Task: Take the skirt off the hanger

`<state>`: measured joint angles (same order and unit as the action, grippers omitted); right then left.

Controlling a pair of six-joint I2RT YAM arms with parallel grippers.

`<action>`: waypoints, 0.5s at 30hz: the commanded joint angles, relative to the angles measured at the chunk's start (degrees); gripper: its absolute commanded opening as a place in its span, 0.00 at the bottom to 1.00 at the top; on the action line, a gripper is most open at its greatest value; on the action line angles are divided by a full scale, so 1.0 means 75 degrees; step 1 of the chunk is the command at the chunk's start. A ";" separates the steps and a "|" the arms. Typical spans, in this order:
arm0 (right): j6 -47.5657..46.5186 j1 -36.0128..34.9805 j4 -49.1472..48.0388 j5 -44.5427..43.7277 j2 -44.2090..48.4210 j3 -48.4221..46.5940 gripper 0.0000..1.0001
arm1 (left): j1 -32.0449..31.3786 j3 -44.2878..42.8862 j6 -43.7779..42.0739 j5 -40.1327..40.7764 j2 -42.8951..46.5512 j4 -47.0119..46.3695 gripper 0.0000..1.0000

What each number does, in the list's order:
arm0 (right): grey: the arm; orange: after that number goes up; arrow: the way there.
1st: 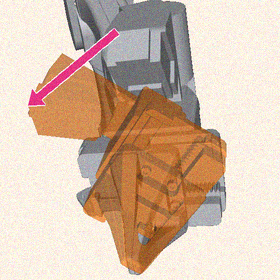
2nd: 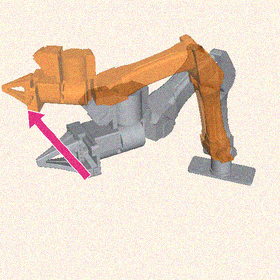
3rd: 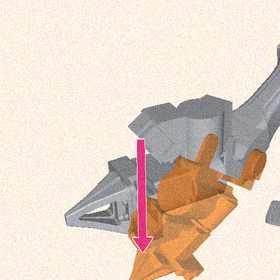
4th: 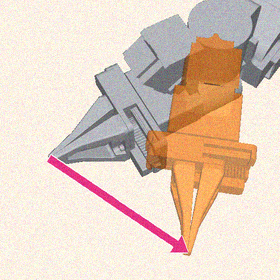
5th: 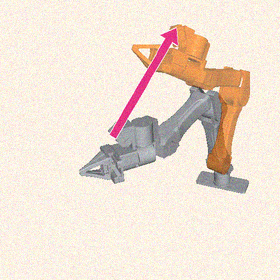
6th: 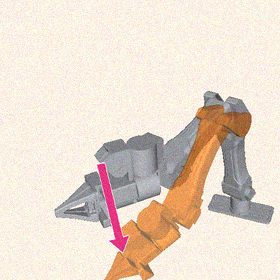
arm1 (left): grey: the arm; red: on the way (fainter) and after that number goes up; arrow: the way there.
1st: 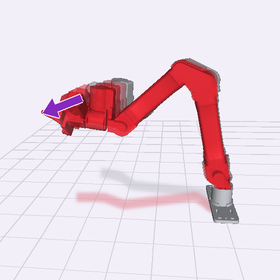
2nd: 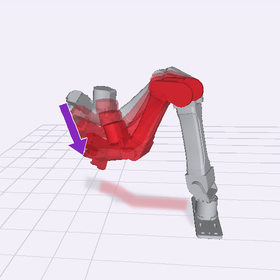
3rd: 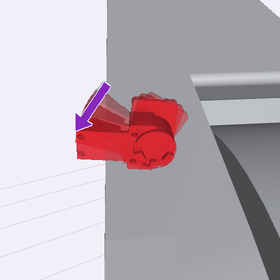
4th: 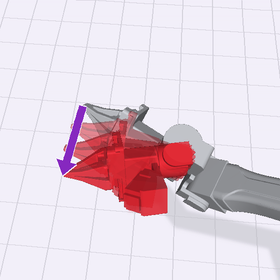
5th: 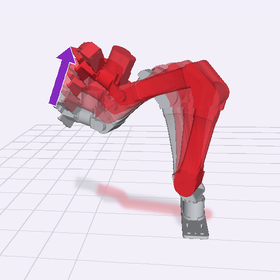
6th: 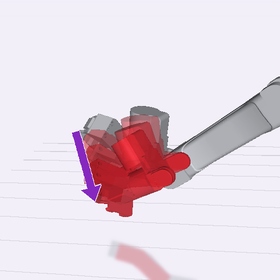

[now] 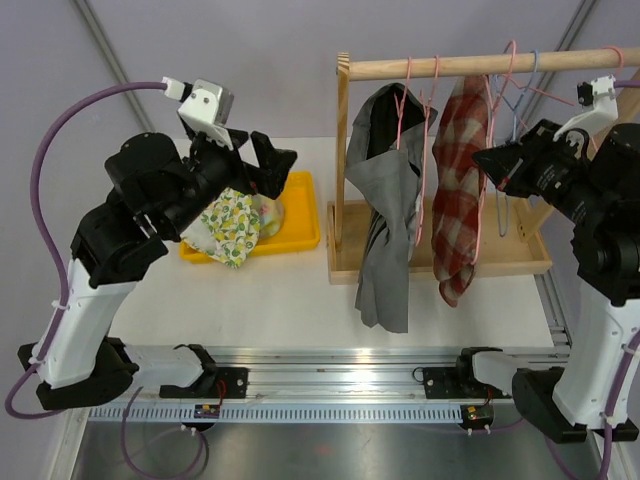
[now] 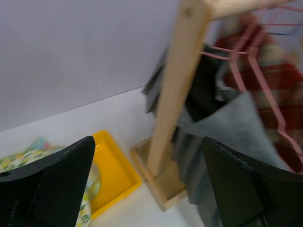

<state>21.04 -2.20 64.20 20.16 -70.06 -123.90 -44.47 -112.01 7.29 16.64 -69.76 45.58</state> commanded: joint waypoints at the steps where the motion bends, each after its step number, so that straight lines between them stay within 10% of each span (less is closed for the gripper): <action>1: 0.0311 -0.0035 -0.0474 0.0322 0.0924 0.0522 0.00 | -0.0936 -0.0255 -0.0198 -0.1278 -0.0168 -0.0029 0.99; 8: 0.1178 -0.0047 -0.1131 0.1680 0.2497 0.1706 0.00 | -0.2658 0.2334 -0.0222 -0.3786 0.0699 -0.3178 0.99; 15: 0.1730 -0.0047 -0.0850 0.2268 0.3305 0.1742 0.00 | -0.3843 0.3883 -0.0316 -0.3966 0.0688 -0.5290 0.99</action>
<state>31.20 -2.24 64.31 32.91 -46.02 -110.54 -70.46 -84.55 5.82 -9.21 -65.28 19.55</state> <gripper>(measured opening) 0.031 0.987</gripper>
